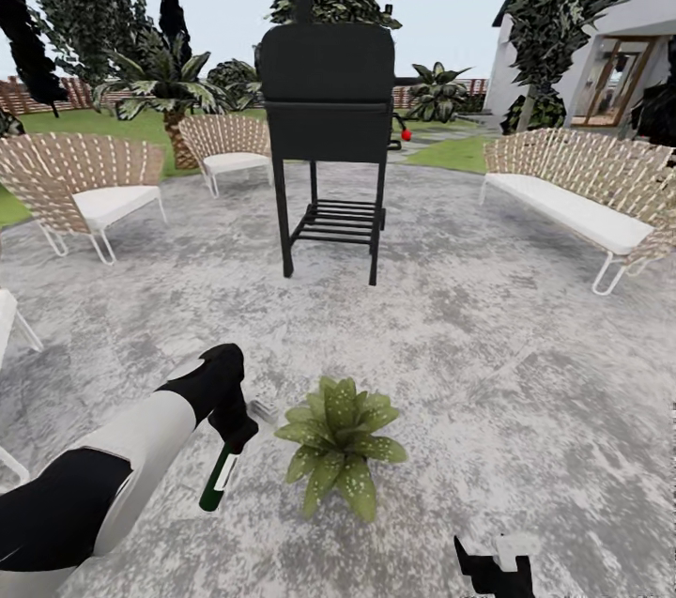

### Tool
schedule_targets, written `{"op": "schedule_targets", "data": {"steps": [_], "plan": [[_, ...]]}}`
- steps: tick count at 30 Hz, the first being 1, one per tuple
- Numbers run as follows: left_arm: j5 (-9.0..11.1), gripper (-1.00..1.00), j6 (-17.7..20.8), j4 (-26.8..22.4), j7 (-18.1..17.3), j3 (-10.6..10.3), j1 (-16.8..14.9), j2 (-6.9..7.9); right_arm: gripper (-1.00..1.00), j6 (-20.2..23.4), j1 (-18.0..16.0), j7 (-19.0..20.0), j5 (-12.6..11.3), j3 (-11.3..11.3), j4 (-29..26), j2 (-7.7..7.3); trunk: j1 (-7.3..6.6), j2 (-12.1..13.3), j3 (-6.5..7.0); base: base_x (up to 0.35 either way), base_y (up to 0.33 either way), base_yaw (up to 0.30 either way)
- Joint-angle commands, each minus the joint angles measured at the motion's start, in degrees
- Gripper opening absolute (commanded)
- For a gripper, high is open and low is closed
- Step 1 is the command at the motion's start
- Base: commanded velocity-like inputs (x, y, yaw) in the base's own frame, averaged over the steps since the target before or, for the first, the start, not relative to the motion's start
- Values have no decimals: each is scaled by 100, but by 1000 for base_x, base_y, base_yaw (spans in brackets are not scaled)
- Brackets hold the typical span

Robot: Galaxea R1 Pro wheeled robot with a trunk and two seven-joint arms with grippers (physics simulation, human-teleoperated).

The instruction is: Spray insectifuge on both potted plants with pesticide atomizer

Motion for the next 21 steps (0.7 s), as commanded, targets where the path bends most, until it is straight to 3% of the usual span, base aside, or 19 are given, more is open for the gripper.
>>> {"op": "schedule_targets", "data": {"steps": [1, 14, 21], "plan": [[-51, -100, 40, -13, -59, -7, -1, 2, 100, -18, -5, 51, -62, 15, 7, -3, 0, -2, -5, 89, 325, -282], [-51, -100, 31, -13, -59, -16, 49, -12, 100, -18, -5, 51, -71, 15, 8, -14, 0, -2, -5, 91, 317, -282], [-97, -100, 19, -3, -59, -44, 73, -61, 100, -18, -2, 51, -71, 14, 7, -15, 0, -2, -5, 67, 78, -282]]}}
